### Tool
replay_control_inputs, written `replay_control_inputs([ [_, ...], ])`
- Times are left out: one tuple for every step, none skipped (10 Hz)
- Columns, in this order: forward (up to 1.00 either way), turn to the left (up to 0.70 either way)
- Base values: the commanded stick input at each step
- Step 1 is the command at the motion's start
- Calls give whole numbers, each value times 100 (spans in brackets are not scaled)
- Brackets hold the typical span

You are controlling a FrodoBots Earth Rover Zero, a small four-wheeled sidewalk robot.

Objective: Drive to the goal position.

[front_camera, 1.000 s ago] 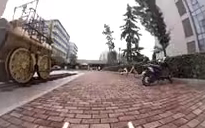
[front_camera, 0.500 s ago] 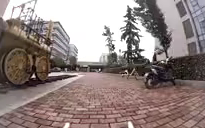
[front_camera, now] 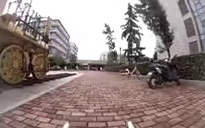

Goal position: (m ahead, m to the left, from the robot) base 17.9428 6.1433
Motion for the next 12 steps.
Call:
replay_control_inputs([
  [45,0],
  [45,0],
  [45,0],
  [45,0],
  [45,0],
  [45,0],
  [45,0],
  [45,0],
  [45,0],
  [45,0],
  [45,0],
  [45,0],
])
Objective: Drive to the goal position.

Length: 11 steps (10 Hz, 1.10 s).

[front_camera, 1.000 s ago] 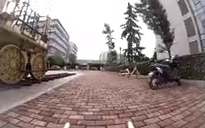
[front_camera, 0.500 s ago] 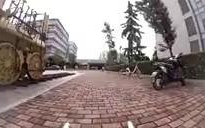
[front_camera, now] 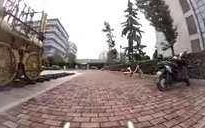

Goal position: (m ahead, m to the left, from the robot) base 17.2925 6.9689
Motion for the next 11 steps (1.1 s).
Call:
replay_control_inputs([
  [45,0],
  [45,0],
  [45,0],
  [45,0],
  [45,0],
  [45,0],
  [45,0],
  [45,10],
  [45,27],
  [45,23],
  [45,5],
])
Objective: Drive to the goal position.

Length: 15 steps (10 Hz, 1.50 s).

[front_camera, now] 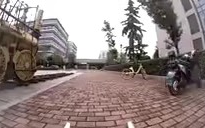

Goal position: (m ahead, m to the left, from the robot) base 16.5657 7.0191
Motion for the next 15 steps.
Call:
replay_control_inputs([
  [45,0],
  [45,0],
  [45,0],
  [45,0],
  [45,0],
  [45,0],
  [45,0],
  [45,0],
  [45,0],
  [45,0],
  [45,0],
  [45,0],
  [45,0],
  [45,0],
  [45,0],
])
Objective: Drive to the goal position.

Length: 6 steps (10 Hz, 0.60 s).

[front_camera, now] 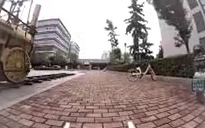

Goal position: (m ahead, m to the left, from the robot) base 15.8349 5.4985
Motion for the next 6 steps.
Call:
replay_control_inputs([
  [45,0],
  [45,0],
  [45,0],
  [45,0],
  [45,0],
  [45,0],
])
